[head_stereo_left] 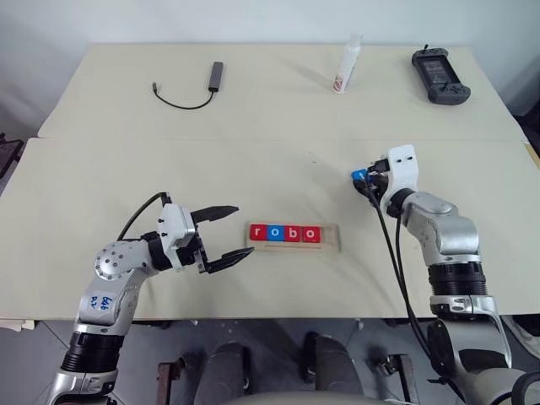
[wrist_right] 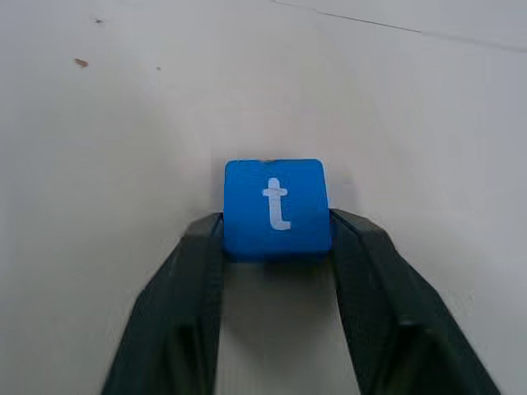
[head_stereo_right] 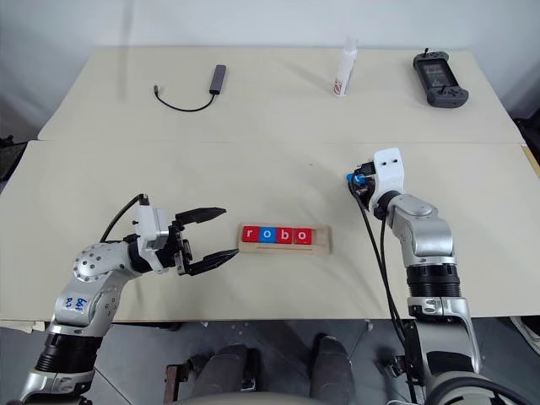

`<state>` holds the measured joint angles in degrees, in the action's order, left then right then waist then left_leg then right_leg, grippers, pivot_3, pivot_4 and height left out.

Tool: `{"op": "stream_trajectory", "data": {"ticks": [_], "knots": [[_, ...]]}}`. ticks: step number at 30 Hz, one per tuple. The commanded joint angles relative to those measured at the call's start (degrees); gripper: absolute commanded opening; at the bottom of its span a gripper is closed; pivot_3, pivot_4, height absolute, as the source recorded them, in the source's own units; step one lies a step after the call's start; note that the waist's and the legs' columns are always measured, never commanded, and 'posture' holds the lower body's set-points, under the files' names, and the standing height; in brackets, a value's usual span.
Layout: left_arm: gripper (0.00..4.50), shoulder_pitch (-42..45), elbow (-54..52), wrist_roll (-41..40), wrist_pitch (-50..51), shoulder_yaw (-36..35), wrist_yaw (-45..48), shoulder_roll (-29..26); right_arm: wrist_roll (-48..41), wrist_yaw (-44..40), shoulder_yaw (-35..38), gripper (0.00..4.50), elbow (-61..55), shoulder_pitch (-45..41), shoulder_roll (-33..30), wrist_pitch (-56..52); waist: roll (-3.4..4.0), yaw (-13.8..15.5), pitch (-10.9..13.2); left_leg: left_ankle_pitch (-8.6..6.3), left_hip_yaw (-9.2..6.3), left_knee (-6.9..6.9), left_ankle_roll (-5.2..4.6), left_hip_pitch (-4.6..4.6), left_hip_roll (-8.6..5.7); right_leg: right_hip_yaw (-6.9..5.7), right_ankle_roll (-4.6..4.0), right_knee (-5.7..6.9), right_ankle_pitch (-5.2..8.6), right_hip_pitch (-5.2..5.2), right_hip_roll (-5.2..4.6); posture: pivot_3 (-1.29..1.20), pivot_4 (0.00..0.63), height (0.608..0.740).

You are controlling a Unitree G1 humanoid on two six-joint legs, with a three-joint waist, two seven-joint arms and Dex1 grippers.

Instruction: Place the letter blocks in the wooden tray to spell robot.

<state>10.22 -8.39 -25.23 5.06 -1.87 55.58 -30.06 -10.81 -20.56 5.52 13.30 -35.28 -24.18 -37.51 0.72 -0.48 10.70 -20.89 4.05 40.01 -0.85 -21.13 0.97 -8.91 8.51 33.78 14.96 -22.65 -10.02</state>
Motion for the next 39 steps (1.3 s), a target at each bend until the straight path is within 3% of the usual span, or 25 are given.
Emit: {"op": "stream_trajectory", "data": {"ticks": [1, 4, 8, 12, 17, 21, 25, 28, 32, 35, 39], "knots": [[4.50, 1.5, 0.0, -0.4, -0.4, 0.4, 0.9, 0.3, -0.3, 1.7, 1.2, 1.47, -4.6, 2.3, 0.5, -1.9, 0.00, 0.2, 0.0, 0.00, 0.00, 0.00, 0.00, 0.00, 0.00, 0.00, 0.00, 0.00, 0.00, 0.00, 0.00, 0.00, 0.150, 0.740], [4.50, 2.5, 0.7, -0.3, -0.4, 1.0, 1.4, 0.5, -1.6, 3.9, 3.7, 1.47, -9.2, 3.2, 1.0, -5.2, 0.00, 0.3, 0.0, 0.00, -0.02, -0.01, 0.00, -0.04, -0.01, -0.02, 0.00, -0.01, 0.00, -0.02, 0.00, 0.00, 0.150, 0.740], [4.50, 3.4, 2.1, -0.9, 0.4, 2.2, 3.7, 0.6, -4.9, 6.8, 7.2, 1.47, -32.0, 12.3, 1.2, -19.0, 0.08, 0.6, 0.0, 0.00, -0.08, -0.07, 0.00, -0.12, -0.02, -0.06, -0.01, -0.04, 0.01, -0.06, 0.00, 0.00, 0.150, 0.740], [4.50, 4.4, 3.9, -1.2, 0.8, 2.6, 5.9, 0.4, -6.5, 11.2, 11.7, 1.47, -49.1, 22.1, 5.2, -29.8, 0.08, 0.7, 0.0, -0.03, -0.06, -0.17, 0.00, -0.15, -0.05, -0.07, -0.01, -0.15, 0.01, -0.09, 0.00, 0.00, 0.150, 0.740], [4.50, 6.3, 5.9, -1.1, 1.1, 2.8, 8.0, 0.2, -6.4, 14.1, 13.8, 1.47, -58.5, 31.3, 10.9, -33.7, 0.09, 0.4, 0.0, -0.02, -0.03, -0.14, 0.00, -0.08, -0.03, -0.01, -0.01, -0.08, 0.01, -0.09, 0.00, 0.00, 0.150, 0.740], [4.50, 6.8, 6.2, -1.2, 1.3, 3.0, 9.3, 0.2, -5.5, 16.2, 13.2, 1.47, -59.4, 35.0, 14.3, -32.0, 0.09, 0.4, 0.0, -0.03, -0.01, -0.18, 0.01, -0.06, -0.04, 0.03, -0.04, -0.07, 0.03, -0.11, 0.04, 0.00, 0.150, 0.740], [4.50, 6.8, 6.4, -1.0, 1.3, 2.7, 10.0, 0.0, -5.5, 16.3, 12.8, 2.84, -58.4, 35.3, 14.9, -30.0, 0.09, 0.3, 0.0, -0.03, -0.01, -0.15, 0.00, -0.04, -0.02, 0.05, -0.04, -0.05, 0.02, -0.11, 0.04, 0.00, 0.150, 0.740], [4.50, 7.0, 6.7, -0.7, 0.7, 2.1, 10.0, -0.2, -9.5, 8.8, 15.3, 3.85, -56.8, 33.5, 8.9, -28.5, 0.09, 0.4, 0.0, -0.04, 0.00, -0.15, -0.01, -0.05, -0.03, 0.06, -0.04, -0.06, 0.02, -0.12, 0.04, 0.00, 0.150, 0.740], [4.50, 6.3, 6.2, -0.6, 0.2, 1.5, 9.6, -0.5, -11.2, -14.5, 13.3, 3.85, -49.7, 36.1, -13.8, -15.2, 0.13, 0.5, 0.0, -0.10, 0.00, -0.12, -0.12, -0.07, -0.06, 0.10, -0.03, -0.10, 0.02, -0.11, 0.02, 0.00, 0.150, 0.740], [4.50, 5.7, 5.8, -0.6, 0.0, 1.3, 9.4, -0.6, -9.2, -25.5, 10.8, 3.85, -42.0, 37.2, -23.7, -1.6, 0.03, 0.5, 0.0, -0.13, 0.01, -0.16, -0.15, -0.05, -0.04, 0.06, -0.03, -0.20, 0.02, -0.07, 0.04, 0.00, 0.150, 0.740], [4.50, 4.3, 3.8, -0.6, 0.3, 0.9, 8.2, -0.5, -5.8, -42.5, 3.6, 3.85, -21.9, 29.0, -32.0, 17.3, -0.02, -0.2, 0.0, -0.11, 0.18, -0.17, -0.13, 0.05, -0.05, 0.17, 0.03, -0.21, -0.01, -0.05, 0.04, 0.00, 0.150, 0.740]]}}
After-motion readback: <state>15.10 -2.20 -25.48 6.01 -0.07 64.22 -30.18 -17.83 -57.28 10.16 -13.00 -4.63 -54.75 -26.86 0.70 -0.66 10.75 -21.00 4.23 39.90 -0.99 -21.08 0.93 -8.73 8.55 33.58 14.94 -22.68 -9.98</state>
